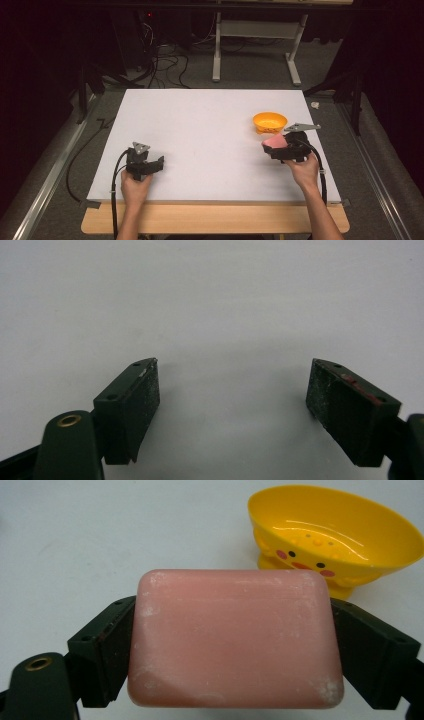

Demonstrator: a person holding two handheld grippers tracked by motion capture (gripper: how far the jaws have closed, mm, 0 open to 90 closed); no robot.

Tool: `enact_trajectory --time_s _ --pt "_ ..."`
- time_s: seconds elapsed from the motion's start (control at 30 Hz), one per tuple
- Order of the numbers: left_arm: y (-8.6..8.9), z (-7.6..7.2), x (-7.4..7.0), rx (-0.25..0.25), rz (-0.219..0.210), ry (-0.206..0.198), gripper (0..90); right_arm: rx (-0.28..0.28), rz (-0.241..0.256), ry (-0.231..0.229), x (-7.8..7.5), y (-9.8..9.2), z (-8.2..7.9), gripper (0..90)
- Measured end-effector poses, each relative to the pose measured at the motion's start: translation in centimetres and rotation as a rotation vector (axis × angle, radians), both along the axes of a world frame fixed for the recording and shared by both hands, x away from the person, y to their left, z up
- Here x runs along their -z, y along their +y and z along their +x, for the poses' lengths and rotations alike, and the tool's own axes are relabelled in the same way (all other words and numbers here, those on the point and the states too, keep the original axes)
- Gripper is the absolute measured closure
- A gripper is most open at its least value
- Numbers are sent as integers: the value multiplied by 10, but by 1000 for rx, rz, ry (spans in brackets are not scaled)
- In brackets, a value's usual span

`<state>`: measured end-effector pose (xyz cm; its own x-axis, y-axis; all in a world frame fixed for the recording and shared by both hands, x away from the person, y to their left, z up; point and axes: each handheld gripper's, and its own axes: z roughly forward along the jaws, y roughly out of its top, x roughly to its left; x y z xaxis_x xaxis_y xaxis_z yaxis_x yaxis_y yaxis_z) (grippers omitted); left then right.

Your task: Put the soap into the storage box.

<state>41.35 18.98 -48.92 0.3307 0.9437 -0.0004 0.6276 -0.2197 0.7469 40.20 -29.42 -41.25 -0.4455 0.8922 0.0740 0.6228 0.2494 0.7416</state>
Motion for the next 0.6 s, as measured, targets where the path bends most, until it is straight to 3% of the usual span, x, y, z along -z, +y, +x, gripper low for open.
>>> enact_trajectory --time_s 0.6 --pt "0 0 0 2 2 1 217 59 48 -8 -15 -8 12 137"
